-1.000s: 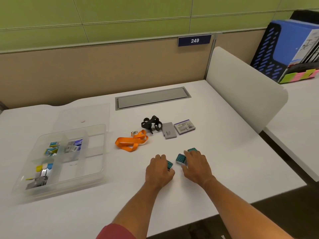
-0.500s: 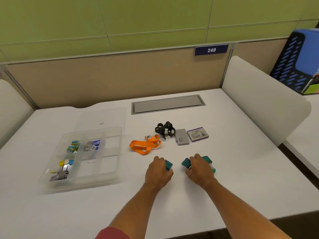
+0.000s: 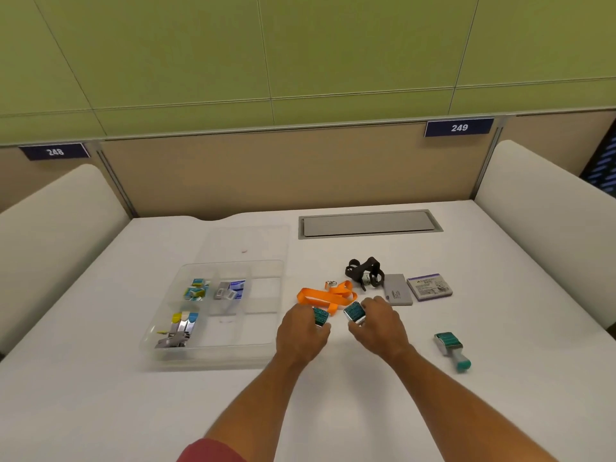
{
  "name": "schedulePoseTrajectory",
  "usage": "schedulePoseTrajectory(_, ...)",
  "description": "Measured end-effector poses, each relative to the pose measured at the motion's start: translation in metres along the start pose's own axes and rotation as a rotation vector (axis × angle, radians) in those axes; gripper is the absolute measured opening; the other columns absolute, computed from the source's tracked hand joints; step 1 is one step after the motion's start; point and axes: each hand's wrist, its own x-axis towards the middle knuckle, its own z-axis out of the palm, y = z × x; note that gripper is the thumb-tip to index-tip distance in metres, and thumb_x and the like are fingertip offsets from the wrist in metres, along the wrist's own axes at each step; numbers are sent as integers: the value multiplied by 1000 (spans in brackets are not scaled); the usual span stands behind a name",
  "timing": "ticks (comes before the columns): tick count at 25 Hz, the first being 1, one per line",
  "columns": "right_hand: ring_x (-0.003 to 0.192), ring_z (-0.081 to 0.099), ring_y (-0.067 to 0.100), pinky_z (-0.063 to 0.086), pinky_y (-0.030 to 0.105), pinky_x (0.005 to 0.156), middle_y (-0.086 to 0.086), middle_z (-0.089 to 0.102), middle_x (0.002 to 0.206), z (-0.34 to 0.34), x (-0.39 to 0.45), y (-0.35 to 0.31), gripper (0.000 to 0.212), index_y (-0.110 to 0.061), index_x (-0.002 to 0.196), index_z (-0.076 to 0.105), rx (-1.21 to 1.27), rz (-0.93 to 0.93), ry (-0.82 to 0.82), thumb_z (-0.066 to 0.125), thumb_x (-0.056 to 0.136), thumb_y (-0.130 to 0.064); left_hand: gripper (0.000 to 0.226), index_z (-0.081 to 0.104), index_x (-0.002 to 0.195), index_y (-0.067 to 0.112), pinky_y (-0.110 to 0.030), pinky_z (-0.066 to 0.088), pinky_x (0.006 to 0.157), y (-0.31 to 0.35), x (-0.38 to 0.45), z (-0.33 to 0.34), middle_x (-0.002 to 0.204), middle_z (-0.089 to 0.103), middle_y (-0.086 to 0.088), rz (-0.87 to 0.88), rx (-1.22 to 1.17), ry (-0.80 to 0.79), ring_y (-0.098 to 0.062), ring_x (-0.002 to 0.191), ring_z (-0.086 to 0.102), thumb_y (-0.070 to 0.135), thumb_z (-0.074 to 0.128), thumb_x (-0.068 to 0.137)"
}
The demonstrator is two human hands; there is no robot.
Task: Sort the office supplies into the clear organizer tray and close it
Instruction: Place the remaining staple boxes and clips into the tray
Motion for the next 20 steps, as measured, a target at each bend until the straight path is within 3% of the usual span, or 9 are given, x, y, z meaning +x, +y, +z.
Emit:
schedulePoseTrajectory(7,105,55,26,45,35,83,7,57,117,28,13,-64,39,-13,114,55,29,-31,21,61,83,-36,42,57,108,14,-28,47,75,-68,29,-44,107,60,-6,-25,44,13,-21,99,58,47,60,83)
schedulePoseTrajectory(13,107,55,23,47,34,83,6,58,117,47,25,-106,41,-12,116,56,43,-6,48,61,83,-36,47,51,123,17,-33,51,80,-115,54,-62,117,58,-9,-40,64,-37,-26,105,60,41,60,84)
schedulePoseTrajectory(16,108,56,22,49,34,85,6,57,119,52,27,-117,45,-13,120,55,34,20,50,62,84,-38,30,55,107,16,-32,49,73,-120,61,-58,108,55,-9,10,117,-79,-27,93,61,34,57,84)
schedulePoseTrajectory(20,108,56,21,49,32,85,6,58,120,56,27,-120,44,-13,120,56,17,48,50,62,84,-39,28,56,106,16,-28,46,69,-120,70,-48,107,57,-7,88,237,-177,-24,93,62,32,60,84)
